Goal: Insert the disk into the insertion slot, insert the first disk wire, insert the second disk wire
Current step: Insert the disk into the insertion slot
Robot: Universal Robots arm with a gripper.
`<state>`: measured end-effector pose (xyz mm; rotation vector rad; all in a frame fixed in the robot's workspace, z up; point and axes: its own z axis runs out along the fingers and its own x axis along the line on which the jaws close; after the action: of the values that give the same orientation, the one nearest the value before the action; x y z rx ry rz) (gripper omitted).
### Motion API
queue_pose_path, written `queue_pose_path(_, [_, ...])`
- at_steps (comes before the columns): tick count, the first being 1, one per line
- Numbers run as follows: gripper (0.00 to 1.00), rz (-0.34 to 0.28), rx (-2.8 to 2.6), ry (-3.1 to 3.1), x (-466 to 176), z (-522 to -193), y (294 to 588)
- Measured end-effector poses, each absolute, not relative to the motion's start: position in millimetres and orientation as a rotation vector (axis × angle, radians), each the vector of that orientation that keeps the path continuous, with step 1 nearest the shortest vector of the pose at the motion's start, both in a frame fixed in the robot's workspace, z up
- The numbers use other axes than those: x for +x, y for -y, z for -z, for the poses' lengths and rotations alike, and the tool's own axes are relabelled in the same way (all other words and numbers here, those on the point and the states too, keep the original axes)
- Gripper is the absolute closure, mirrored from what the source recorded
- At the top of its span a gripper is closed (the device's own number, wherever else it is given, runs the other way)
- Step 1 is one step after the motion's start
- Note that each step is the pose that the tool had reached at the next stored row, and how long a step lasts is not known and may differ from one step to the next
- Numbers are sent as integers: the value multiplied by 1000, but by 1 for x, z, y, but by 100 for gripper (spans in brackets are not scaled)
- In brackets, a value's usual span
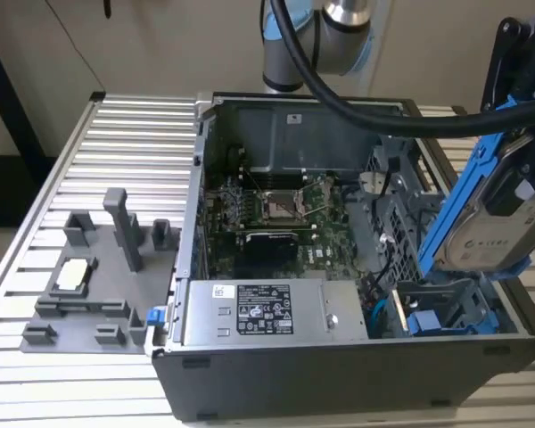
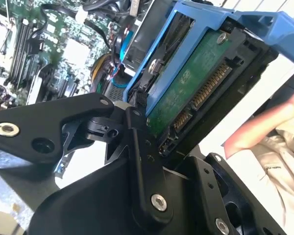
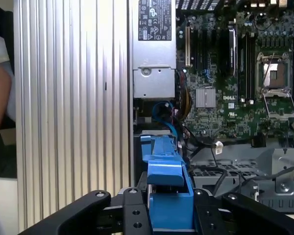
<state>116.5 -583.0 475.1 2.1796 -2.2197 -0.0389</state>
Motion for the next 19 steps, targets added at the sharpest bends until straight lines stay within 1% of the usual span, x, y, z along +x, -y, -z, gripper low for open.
queue_pose_path(19, [67, 39, 2180, 2220, 121, -441, 584])
